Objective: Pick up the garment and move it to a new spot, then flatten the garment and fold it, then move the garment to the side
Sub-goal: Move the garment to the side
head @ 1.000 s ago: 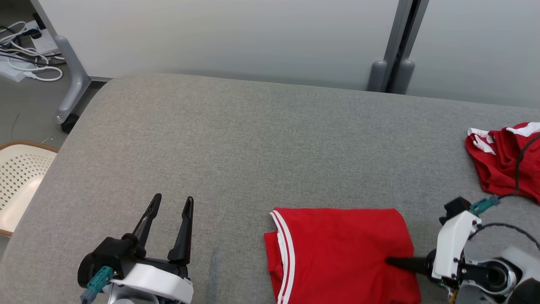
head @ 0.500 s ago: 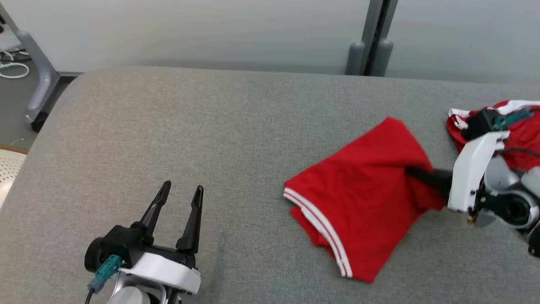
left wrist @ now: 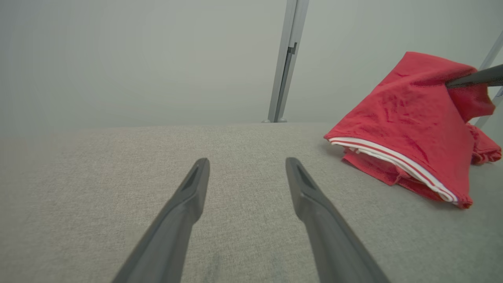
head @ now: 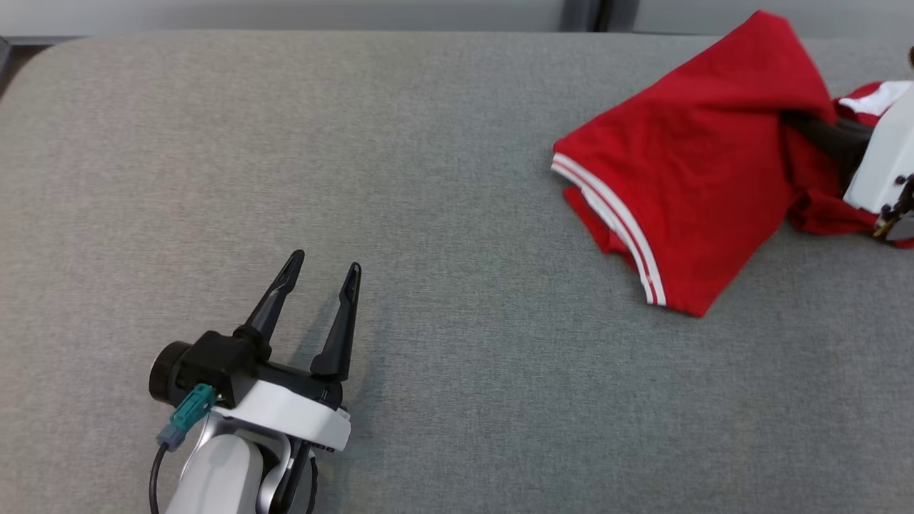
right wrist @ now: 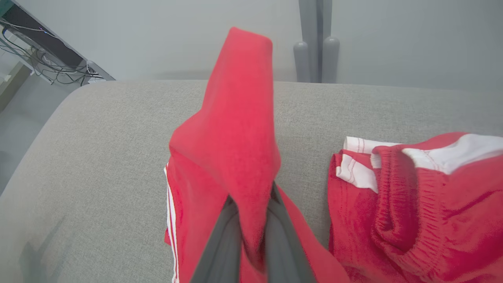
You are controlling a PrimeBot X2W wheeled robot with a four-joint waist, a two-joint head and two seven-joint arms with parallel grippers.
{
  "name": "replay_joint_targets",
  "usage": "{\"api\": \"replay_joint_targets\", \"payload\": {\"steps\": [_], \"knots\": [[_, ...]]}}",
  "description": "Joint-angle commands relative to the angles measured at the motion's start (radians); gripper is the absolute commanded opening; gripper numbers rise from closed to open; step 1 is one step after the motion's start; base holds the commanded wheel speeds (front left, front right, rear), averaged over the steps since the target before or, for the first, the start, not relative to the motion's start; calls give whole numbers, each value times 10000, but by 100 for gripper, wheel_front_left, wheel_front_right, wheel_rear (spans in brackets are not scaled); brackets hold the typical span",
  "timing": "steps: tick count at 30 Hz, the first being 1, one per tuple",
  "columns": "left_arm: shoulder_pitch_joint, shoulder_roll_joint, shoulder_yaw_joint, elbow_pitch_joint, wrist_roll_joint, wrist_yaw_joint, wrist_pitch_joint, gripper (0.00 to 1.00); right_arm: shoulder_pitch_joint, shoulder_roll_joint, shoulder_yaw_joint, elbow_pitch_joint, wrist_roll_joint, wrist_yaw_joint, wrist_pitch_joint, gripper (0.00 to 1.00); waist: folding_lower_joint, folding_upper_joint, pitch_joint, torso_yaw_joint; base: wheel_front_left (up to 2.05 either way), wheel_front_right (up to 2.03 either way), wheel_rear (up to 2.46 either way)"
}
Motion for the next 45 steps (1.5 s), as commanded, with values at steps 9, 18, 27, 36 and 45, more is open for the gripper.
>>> {"api": "replay_joint_targets", "payload": {"steps": [9, 18, 27, 36, 45], "knots": [[-381, 245, -45, 117, 113, -16, -9, 100, -100, -277, -316, 601, 39, 4, -660, 0, 0, 0, 329, -790, 0, 0, 0], [-491, 363, -175, 138, 122, -16, -9, 100, -465, 19, -309, 1767, -420, 4, -1225, 0, 0, 0, 476, -1110, 0, 0, 0], [-784, 432, -309, 173, 74, -16, -9, 100, -816, 353, -446, 3167, -812, 4, -2035, 0, 0, 0, 887, -955, 0, 0, 0], [-780, 425, -284, 261, 40, -16, -9, 100, -1046, 701, -162, 4833, -1526, 4, -2733, 100, 0, 0, 844, -798, 0, 0, 0], [-484, 414, -214, 284, 1, -17, -9, 100, -1244, 1174, 449, 6448, -2736, 2, -3989, 100, 0, 0, 113, -818, 0, 0, 0]]}}
